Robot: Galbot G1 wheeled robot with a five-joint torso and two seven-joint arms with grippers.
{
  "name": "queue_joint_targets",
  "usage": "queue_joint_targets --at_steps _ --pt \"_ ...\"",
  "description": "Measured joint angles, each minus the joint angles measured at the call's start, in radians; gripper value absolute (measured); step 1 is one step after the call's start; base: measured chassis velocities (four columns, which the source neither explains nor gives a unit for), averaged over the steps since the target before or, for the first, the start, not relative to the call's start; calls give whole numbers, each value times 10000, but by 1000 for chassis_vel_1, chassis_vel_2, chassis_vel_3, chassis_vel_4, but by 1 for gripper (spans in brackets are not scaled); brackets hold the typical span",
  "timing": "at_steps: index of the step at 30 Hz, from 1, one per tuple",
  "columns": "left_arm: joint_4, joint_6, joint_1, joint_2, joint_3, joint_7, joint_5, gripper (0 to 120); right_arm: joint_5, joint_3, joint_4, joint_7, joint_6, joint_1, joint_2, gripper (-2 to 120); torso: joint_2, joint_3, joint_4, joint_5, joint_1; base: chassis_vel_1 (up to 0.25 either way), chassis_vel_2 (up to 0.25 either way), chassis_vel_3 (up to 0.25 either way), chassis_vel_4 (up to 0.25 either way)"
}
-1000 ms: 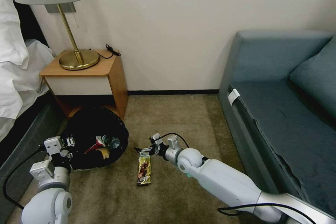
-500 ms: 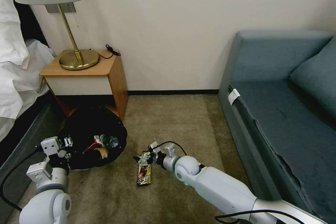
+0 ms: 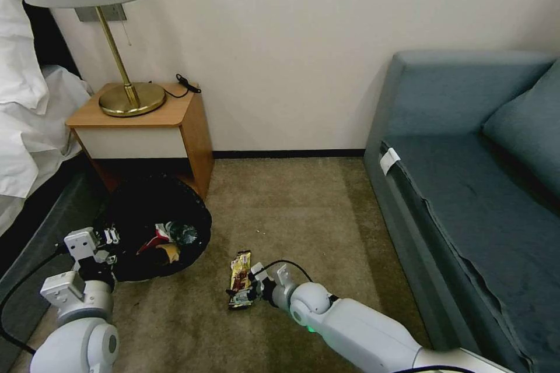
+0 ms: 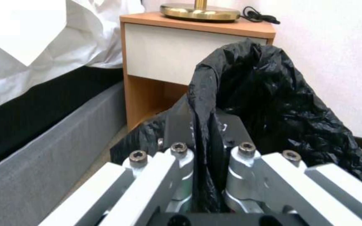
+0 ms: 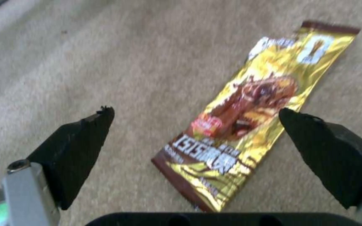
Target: Pick up the trash bin, then pick up the garbage on the floor and place it into the trash bin.
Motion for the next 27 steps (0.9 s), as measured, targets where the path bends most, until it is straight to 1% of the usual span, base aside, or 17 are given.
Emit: queue_joint_targets --at_steps 8,14,27 --pt "113 -44 -54 -93 41 0 109 5 633 -370 -222 -114 -429 335 13 100 0 0 1 0 0 0 0 0 0" --pt "182 -50 -101 -131 64 2 161 5 732 -570 -399 -207 -694 471 16 100 -1 0 0 0 0 0 0 0 0" --pt "210 -107 -89 -233 98 21 253 5 1041 -836 -778 -412 -898 648 53 100 0 0 1 0 0 0 0 0 0"
